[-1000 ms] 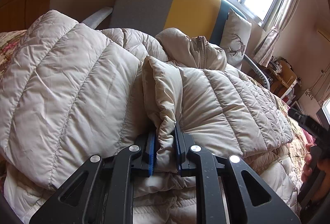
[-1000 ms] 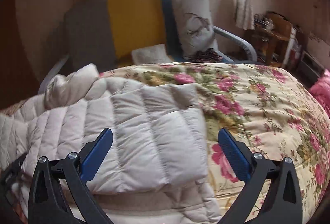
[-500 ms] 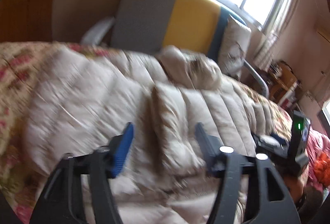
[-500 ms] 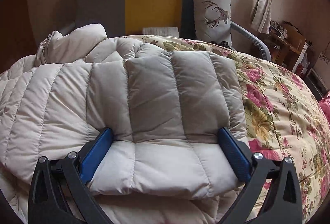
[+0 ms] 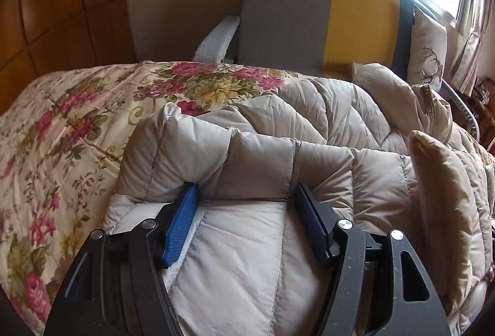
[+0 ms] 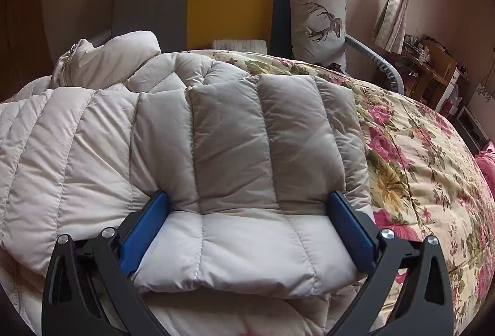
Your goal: Fold large clothes
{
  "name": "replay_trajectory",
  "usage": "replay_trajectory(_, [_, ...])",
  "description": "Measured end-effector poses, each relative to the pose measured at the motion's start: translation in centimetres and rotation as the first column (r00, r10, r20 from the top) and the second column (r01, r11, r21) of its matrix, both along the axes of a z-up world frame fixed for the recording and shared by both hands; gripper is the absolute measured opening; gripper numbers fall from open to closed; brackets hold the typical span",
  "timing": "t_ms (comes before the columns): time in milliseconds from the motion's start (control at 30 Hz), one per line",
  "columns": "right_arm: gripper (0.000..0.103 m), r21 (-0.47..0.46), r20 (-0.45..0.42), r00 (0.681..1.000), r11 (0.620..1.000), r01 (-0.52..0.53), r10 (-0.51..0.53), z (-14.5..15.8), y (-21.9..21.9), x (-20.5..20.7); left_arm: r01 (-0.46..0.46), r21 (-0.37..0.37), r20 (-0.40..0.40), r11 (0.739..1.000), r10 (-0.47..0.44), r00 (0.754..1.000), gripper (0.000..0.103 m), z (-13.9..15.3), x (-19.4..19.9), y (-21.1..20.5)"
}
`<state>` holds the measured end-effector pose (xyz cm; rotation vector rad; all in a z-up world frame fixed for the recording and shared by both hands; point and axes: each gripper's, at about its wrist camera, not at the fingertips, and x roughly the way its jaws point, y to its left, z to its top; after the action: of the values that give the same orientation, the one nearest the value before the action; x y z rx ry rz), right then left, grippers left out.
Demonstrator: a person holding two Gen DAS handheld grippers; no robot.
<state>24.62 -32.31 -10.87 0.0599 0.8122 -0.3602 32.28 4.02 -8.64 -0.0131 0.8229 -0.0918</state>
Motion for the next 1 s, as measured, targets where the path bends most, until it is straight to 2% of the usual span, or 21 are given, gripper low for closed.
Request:
replay_trajectory(33, [0.101,0.001,-0.001,1.0,1.0,0.0,0.0,0.0,0.0,0.0,0.003,-0.003,-0.001,1.0,-0.003,1.0,0.066,0.6,-0.5,0.2])
replay_trajectory(100, [0.101,0.003,-0.013,1.0,1.0,-0.001,0.001,0.0,0.0,0.2,0.019,-0.029,0.001,0.999,-0.019,1.0,0.082,1.7,-1.7,0.4])
replay_trajectory(167, [0.101,-0.003,-0.027,1.0,1.0,-0.002,0.002,0.3,0.1,0.3,0.038,-0.073,0.017,0.997,-0.037,0.999,0.092,2.9,-3.8,1.1])
replay_trajectory(300, [0.101,-0.057,-0.074,0.997,0.998,-0.028,0.024,1.6,0.8,-0.2,0.07,-0.141,0.033,0.988,-0.066,0.997,0.092,4.5,-8.0,2.5])
replay_trajectory(400, [0.101,-0.088,-0.074,0.996,0.994,-0.059,0.052,3.0,1.6,-1.7,0.074,-0.155,0.039,0.985,-0.068,0.997,0.093,4.8,-10.4,3.3])
replay_trajectory(667, [0.101,-0.15,0.0,0.992,0.98,-0.128,0.129,6.2,3.8,-7.2,0.089,-0.183,0.04,0.979,-0.083,0.996,0.093,4.4,-16.2,5.8])
replay_trajectory(867, [0.101,-0.158,0.006,0.988,0.975,-0.153,0.156,7.3,5.1,-10.5,0.107,-0.195,0.039,0.975,-0.101,0.994,0.093,3.5,-19.8,7.0])
replay_trajectory(1000, [0.101,-0.117,0.042,0.979,0.974,-0.194,0.2,7.8,5.3,-12.9,0.12,-0.181,0.044,0.976,-0.114,0.992,0.093,3.0,-21.5,7.5])
